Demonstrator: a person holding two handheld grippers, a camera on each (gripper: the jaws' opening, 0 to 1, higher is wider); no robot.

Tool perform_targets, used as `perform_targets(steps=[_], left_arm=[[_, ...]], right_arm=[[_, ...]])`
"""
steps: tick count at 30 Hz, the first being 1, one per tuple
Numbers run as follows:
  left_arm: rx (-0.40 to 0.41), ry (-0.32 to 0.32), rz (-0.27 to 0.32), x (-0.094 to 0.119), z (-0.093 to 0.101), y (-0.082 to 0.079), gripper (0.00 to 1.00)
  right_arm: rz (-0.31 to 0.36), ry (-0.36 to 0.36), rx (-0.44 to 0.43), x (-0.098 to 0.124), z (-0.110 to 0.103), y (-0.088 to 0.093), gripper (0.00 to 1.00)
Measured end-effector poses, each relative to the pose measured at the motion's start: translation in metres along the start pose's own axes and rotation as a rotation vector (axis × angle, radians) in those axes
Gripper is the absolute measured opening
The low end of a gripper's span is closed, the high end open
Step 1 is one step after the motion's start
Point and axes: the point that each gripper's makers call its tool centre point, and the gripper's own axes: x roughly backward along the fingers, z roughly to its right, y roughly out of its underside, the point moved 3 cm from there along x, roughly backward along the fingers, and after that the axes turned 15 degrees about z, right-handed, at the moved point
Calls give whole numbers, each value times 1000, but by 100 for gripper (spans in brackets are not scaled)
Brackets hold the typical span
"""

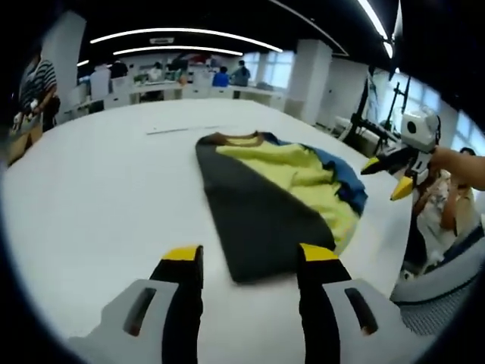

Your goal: Fold the garment on the visible template until the final outline fits inside the template.

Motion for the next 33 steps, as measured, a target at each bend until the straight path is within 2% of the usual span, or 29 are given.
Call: perform_targets(steps=[7,15,20,23,26,33], left_arm=[[39,-45,-27,0,1,13,36],[65,-90,-47,-2,-3,22,28],[116,-115,-57,-4,-2,27,24],[93,-117,-68,-5,-1,30,23],[54,-111,-78,-6,0,30,22],[-59,-94,-97,-9,5,31,19]], right_arm=[[-40,13,28,-3,0,19,32],[-104,52,123,-10,8,38,24],[-132,81,184,-11,14,43,18],[-122,96,203,-11,16,40,16],[-78,112,212,-12,16,31,18],[-88,107,235,-24,18,34,17]])
